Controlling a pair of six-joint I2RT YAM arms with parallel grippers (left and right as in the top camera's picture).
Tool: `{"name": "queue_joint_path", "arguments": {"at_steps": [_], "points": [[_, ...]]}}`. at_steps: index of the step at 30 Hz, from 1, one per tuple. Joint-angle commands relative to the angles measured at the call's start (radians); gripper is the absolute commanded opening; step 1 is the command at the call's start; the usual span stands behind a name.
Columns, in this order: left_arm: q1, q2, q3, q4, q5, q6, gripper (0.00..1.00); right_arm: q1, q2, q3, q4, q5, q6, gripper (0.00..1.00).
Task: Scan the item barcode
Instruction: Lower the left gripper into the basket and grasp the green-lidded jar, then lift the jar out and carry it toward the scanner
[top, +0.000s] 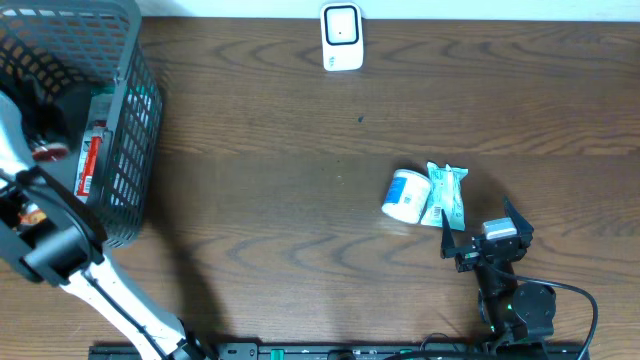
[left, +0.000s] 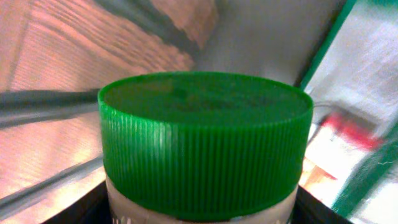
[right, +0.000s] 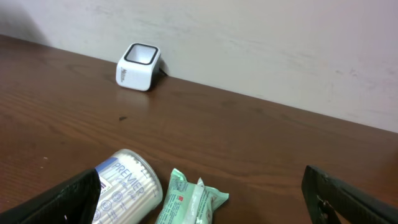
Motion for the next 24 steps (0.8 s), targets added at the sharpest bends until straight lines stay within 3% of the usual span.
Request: {"name": "queue_joint_path", "arguments": {"at_steps": [1,7,9,13,19,24], "points": [[0.000,-0.247,0.064,0.058,-0.002,-0.124,0.53,0.006,-0.005,-0.002,-0.003,-0.002,0.000,0.99],[-0.043,-0.532,0.064,0.125,0.021,-0.305,0.53,0.006,-0.005,-0.002,-0.003,-0.002,0.000,0.99],[-0.111,-0.647,0.064,0.096,0.133,-0.335,0.53,0.006,-0.005,-0.002,-0.003,-0.002,0.000,0.99],[-0.272,-0.742,0.064,-0.027,0.209,-0.389,0.53,0.006,-0.005,-0.002,-0.003,-0.002,0.000,0.99],[-0.606,-0.731,0.024,-0.307,0.208,-0.433,0.53,0.006,-0.005,-0.002,-0.003,-0.002,0.000,0.99],[-0.905,-0.636,-0.155,-0.328,0.193,-0.450,0.53,0.006,-0.005,-0.002,-0.003,-0.002,0.000,0.99]]}}
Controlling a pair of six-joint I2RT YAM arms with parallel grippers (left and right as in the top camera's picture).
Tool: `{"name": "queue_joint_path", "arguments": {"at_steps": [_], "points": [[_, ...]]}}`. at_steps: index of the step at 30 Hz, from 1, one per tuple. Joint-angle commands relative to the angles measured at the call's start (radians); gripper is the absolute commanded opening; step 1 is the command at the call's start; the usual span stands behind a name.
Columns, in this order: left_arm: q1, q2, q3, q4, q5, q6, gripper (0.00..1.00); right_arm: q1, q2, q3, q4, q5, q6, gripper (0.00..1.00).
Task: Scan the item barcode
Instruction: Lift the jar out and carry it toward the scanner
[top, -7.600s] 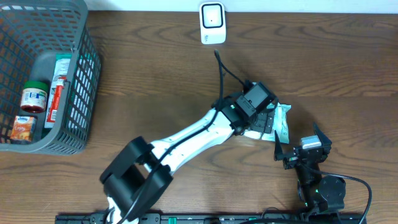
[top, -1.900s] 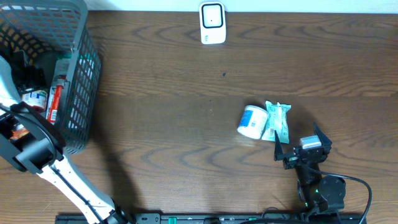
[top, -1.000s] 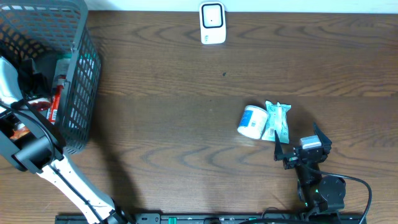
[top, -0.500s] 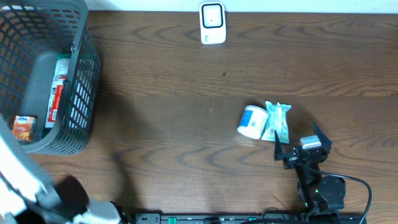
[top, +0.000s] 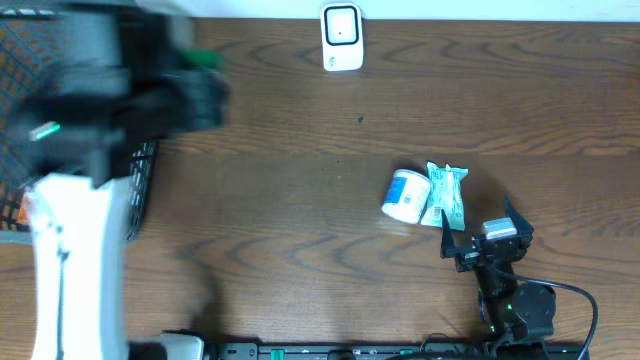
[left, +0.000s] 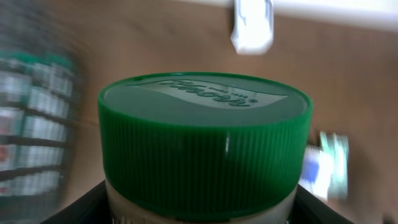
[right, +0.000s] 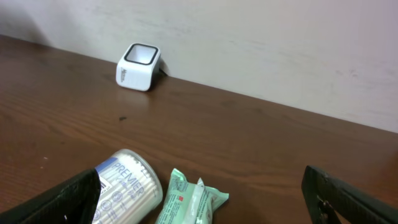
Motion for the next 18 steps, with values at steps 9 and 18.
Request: {"name": "queue_joint_path", "arguments": {"at_steps": [9,18], "points": [[-0.398,0.323,-0.328,0.193,-0.003,-0.146,0.54,0.006,-0.005,-0.002,-0.004,-0.002,0.000,0.99],[-0.525,0.555,-0.337,0.340,-0.004,-0.224,0.58,0.006,-0.005,-0.002,-0.004,-0.002,0.000,0.99]]}}
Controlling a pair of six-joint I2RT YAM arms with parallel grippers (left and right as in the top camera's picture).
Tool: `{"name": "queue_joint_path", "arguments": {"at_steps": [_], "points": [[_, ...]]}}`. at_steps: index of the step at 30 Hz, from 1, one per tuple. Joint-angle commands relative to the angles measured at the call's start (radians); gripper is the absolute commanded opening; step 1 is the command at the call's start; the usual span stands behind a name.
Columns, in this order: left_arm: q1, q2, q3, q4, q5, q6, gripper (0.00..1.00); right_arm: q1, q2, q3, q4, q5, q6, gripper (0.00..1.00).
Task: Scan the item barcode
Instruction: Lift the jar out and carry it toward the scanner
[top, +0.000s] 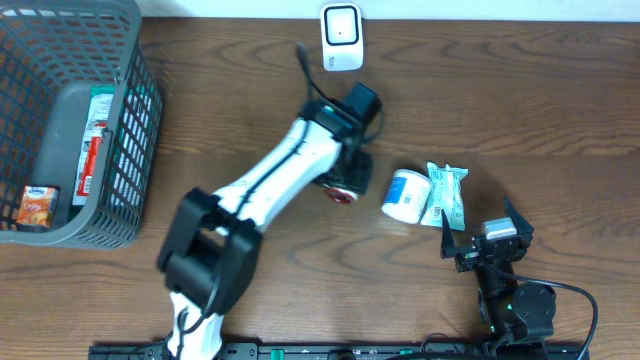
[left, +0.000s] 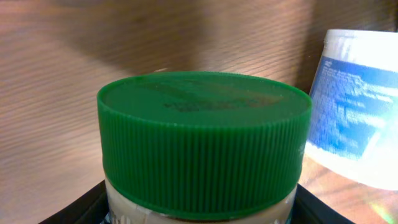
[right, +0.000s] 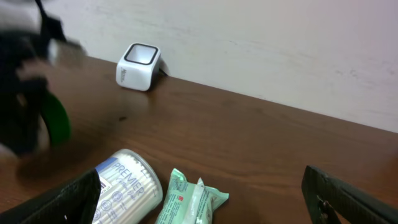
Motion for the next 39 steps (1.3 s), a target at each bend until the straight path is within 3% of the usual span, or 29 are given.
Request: {"name": "queue_joint_path", "arguments": {"at_steps": [1,7,12,23,39], "points": [[-0.014,0.047,0.005,0.021,-0.002,-0.077,0.58,0.006,-0.005,-0.002,-0.004,-0.002,0.000,0.99],[-0.018,0.097,0.005,0.052,0.018,-0.117,0.52,0.006,-0.005,-0.002,-0.004,-0.002,0.000,0.99],[-0.018,0.097,0.005,0.066,0.129,-0.136,0.52,0.006,-0.005,-0.002,-0.004,-0.002,0.000,0.99],[-0.017,0.097,0.005,0.055,0.128,-0.135,0.73,0.006,-0.005,-0.002,-0.004,-0.002,0.000,0.99],[-0.002,0.066,0.047,0.055,0.124,-0.124,0.76,0.006,-0.005,-0.002,-0.004,-0.002,0.000,0.99]]}}
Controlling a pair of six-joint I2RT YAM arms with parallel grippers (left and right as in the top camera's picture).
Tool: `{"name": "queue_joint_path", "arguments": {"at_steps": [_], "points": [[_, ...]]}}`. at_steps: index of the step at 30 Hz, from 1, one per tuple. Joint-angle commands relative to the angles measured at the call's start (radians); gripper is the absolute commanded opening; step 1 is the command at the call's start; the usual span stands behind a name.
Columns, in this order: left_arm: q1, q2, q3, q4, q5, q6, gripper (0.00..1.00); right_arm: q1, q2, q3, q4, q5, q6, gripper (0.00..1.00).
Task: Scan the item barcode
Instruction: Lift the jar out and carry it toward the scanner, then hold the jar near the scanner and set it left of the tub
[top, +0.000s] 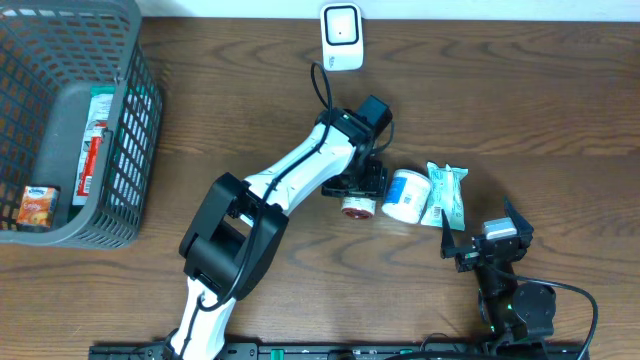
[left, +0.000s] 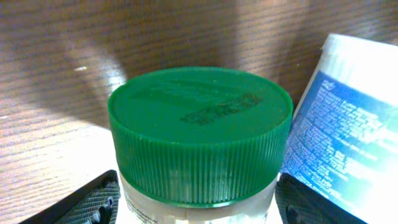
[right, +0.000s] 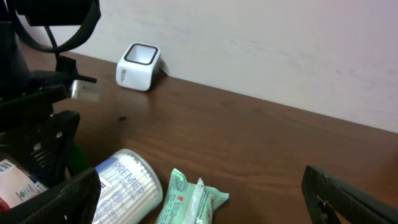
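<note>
A jar with a green ribbed cap (left: 199, 134) lies on the wooden table, right beside a white and blue tub (left: 348, 137). From overhead the jar (top: 355, 207) shows its red end below my left gripper (top: 356, 188). In the left wrist view the left gripper (left: 198, 202) is open, and its fingers (left: 93, 205) stand close on either side of the jar's neck. The white scanner (top: 341, 37) stands at the table's far edge. My right gripper (top: 480, 238) rests open near the front right, its fingers (right: 62, 199) wide apart.
A green packet (top: 447, 195) lies against the tub (top: 405, 195) on its right. A grey wire basket (top: 130, 120) at the far left holds several packaged goods. Bare wood (top: 250, 90) spreads between basket and scanner.
The left gripper has moved a little down and right, closer to the tub. The jar now sits farther out between the fingers and rests on the table.
The left gripper was inside the basket, shut on the green-capped jar. Then it held the jar above the table with the scanner ahead of it. Then it carried the jar beside the tub, where the jar now lies. The right arm stayed still.
</note>
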Motion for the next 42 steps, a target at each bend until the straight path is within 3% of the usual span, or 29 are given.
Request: {"name": "queue_joint_path", "arguments": {"at_steps": [1,3,14,15,17,18,20,31,42], "points": [[0.014,-0.037,0.040,-0.004,-0.003,0.002,0.76,0.006,-0.005,-0.002,-0.004,-0.002,0.000,0.99],[0.018,-0.051,0.040,-0.005,-0.007,0.003,0.80,0.006,-0.005,-0.002,-0.004,-0.002,0.000,0.99],[0.105,-0.166,0.040,-0.024,-0.056,0.025,0.80,0.006,-0.005,-0.002,-0.004,-0.002,0.000,0.99],[0.125,-0.171,0.040,-0.053,-0.097,0.026,0.57,0.006,-0.005,-0.002,-0.004,-0.002,0.000,0.99],[0.138,-0.170,0.034,-0.088,-0.133,0.034,0.30,0.006,-0.005,-0.002,-0.004,-0.002,0.000,0.99],[0.140,-0.169,0.023,-0.095,-0.149,0.043,0.19,0.006,-0.005,-0.002,-0.004,-0.002,0.000,0.99],[0.140,-0.169,-0.012,-0.095,-0.171,0.062,0.09,0.006,-0.005,-0.002,-0.004,-0.002,0.000,0.99],[0.094,-0.167,-0.291,0.164,-0.153,0.053,0.09,0.006,-0.005,-0.002,-0.004,-0.002,0.000,0.99],[0.032,-0.167,-0.296,0.183,-0.066,0.051,0.11,0.006,-0.005,-0.002,-0.004,-0.002,0.000,0.99]]}}
